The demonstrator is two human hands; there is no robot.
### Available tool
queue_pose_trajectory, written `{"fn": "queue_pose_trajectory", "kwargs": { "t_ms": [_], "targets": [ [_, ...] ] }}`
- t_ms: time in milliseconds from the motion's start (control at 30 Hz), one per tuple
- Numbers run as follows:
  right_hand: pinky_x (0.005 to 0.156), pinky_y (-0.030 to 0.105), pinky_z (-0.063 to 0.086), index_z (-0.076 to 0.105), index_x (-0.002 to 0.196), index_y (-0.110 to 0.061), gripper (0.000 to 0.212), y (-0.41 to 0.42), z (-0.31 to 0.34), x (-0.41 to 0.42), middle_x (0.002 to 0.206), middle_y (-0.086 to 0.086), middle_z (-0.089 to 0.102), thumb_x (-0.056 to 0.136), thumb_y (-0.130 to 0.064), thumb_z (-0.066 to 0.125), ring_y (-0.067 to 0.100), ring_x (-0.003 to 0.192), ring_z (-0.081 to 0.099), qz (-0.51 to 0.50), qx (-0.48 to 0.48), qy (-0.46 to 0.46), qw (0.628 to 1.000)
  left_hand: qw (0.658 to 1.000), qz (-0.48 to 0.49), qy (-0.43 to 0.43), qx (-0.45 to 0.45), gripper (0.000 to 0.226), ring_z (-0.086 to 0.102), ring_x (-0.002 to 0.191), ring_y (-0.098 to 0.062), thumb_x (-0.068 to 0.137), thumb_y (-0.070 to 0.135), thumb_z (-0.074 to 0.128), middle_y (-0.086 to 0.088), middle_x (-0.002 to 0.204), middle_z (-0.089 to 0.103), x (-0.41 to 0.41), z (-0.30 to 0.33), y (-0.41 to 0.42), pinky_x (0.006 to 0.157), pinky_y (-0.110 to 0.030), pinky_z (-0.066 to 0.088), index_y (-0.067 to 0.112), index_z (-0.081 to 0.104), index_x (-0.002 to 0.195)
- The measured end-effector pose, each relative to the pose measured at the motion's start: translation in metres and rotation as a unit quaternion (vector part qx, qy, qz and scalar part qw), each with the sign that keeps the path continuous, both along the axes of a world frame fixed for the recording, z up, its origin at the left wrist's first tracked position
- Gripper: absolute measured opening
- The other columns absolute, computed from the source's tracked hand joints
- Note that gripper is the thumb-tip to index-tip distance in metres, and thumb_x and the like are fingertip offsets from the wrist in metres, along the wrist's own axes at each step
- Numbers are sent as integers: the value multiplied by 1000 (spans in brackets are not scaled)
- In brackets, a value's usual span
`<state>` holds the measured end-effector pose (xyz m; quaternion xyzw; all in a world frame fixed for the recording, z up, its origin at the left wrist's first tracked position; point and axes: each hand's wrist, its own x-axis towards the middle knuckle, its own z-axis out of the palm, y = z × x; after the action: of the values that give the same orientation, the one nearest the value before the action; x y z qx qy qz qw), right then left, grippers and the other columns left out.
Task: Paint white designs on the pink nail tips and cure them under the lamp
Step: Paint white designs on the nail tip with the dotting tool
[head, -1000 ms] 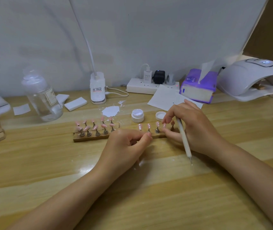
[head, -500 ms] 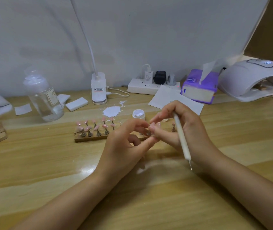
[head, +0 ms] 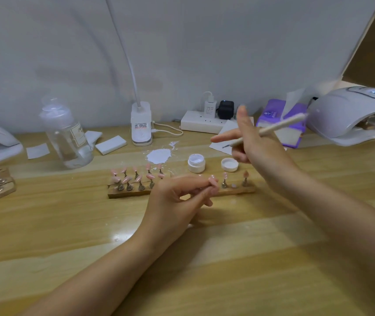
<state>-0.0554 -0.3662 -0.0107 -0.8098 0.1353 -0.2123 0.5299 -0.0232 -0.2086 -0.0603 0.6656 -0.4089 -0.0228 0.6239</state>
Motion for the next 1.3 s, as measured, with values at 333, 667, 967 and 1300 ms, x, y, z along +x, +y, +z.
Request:
{"fn": "queue_pose_trajectory", "kwargs": {
  "t_ms": [333,667,967,1300],
  "targets": [
    [40,10,33,39,50,-16,41,-5,-19,69,48,-2,45,72,-16,74,9,46,44,-32,-93,19,995,999,-16,49,3,8,62,56,-5,79,2,66,-5,77,71,4,-6,-1,45,-22,50,4,72,83],
    [47,21,32,39,49,-16,36,-6,-26,81,48,-4,40,69,-8,68,8,48,38,-25,-148,32,988,997,-18,69,14,8,65,59,-6,80,5,65,7,73,70,4,-5,-1,47,-27,51,8,72,77],
    [44,13,31,38,50,-17,37,-5,-23,75,46,-7,41,72,-9,67,4,47,40,-30,-135,-6,990,995,-23,102,3,8,70,76,-10,72,11,68,0,70,73,0,0,0,57,-19,54,19,72,71],
    [56,18,52,58,60,-19,24,15,-2,-13,49,-6,60,64,-36,74,3,47,57,30,189,-169,967,991,-61,116,17,5,67,79,-10,67,15,68,-2,72,73,-1,4,1,59,-13,49,18,72,67]
  ]
}}
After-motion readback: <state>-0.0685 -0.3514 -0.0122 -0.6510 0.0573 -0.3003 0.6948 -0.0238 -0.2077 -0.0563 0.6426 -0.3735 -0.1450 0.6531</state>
